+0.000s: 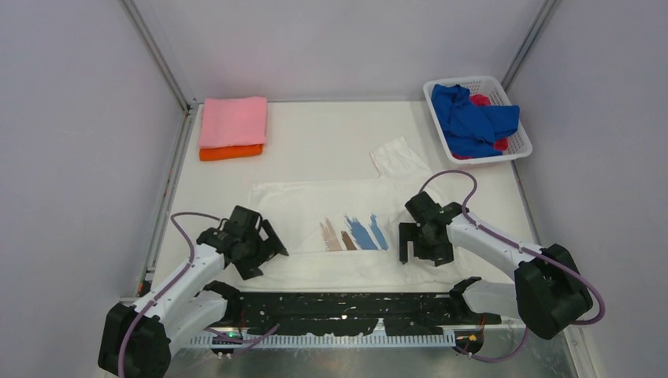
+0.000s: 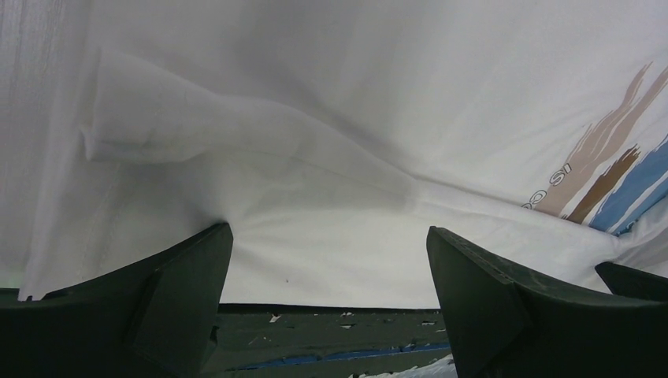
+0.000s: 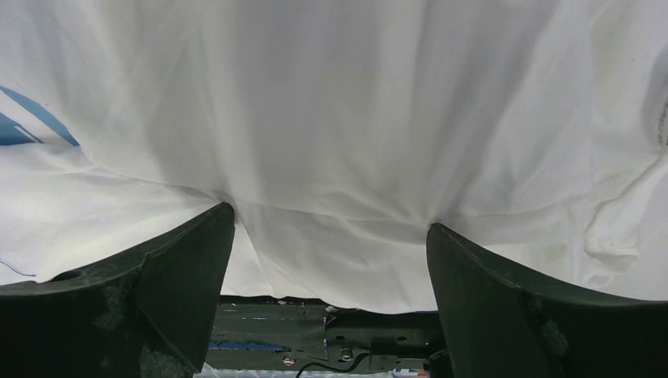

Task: Fold and stack the t-shirts
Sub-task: Fold the flattened tshirt in 1/3 of the way

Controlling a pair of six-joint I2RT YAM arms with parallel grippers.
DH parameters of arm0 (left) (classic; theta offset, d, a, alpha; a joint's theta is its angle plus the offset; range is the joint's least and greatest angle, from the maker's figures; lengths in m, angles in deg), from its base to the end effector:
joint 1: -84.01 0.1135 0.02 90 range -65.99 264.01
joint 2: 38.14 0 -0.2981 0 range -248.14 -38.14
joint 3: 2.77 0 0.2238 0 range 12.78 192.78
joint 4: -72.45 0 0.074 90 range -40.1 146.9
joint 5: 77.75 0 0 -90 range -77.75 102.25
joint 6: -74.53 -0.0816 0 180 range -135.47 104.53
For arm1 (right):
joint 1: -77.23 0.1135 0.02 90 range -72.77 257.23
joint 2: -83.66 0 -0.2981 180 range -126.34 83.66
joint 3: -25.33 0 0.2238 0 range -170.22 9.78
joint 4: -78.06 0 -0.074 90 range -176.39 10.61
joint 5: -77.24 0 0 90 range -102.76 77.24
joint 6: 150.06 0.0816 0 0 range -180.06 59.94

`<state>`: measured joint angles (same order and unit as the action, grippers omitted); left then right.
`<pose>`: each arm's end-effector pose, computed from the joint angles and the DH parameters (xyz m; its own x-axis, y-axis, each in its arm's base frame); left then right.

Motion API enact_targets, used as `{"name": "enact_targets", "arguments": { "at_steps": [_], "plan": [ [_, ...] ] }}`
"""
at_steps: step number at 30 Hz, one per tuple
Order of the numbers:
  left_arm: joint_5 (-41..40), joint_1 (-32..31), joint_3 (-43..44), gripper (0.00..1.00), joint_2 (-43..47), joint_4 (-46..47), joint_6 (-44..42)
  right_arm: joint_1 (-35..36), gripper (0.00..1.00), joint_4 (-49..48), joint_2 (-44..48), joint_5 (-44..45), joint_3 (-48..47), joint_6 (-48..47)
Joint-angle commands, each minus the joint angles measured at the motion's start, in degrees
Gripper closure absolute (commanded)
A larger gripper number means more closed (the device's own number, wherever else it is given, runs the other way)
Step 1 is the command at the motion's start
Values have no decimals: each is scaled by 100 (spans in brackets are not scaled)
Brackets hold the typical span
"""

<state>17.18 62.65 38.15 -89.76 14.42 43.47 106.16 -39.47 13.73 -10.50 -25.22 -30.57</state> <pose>0.1010 -0.0470 0.1609 -0.7835 -0.6100 -0.1186 -0.5412 0.7636 -0.3521 0.1336 0.0702 0.1653 -0.9897 0.0150 -0.1426 0.0100 0.9993 0.0358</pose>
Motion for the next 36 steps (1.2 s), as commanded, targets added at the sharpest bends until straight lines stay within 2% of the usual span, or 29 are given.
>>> {"name": "enact_targets", "arguments": {
  "at_steps": [1, 5, 10, 15, 19, 24, 27, 36],
  "plan": [
    [-290, -25, 273, 1, -25, -297, -59, 24, 5, 280, 197, 327, 44, 409],
    [-312, -26, 671, 1, -30, -261, -204, 26, 5, 268, 220, 547, 111, 588],
    [-828, -5, 1364, 1, -294, -287, -475, 13, 4, 189, 495, 926, -34, 528],
    [-1225, 223, 2186, 1, -991, -145, -843, 16, 5, -110, 869, 808, -380, 139],
    [-1373, 647, 2625, 1, -1644, 300, -1072, 15, 5, -609, 1217, 400, -579, -203],
    [-1330, 1268, 3156, 1, -2725, 946, -1222, 16, 5, -1128, 1527, 456, -652, -397],
    [-1088, 1511, 3583, 13, -3478, 1171, -1338, 16, 5, -1265, 1582, 554, -667, -476],
    [-1130, 1702, 4799, 26, -5026, 967, -1506, -19, 5, -1260, 1343, 772, -706, -529]
  ]
}}
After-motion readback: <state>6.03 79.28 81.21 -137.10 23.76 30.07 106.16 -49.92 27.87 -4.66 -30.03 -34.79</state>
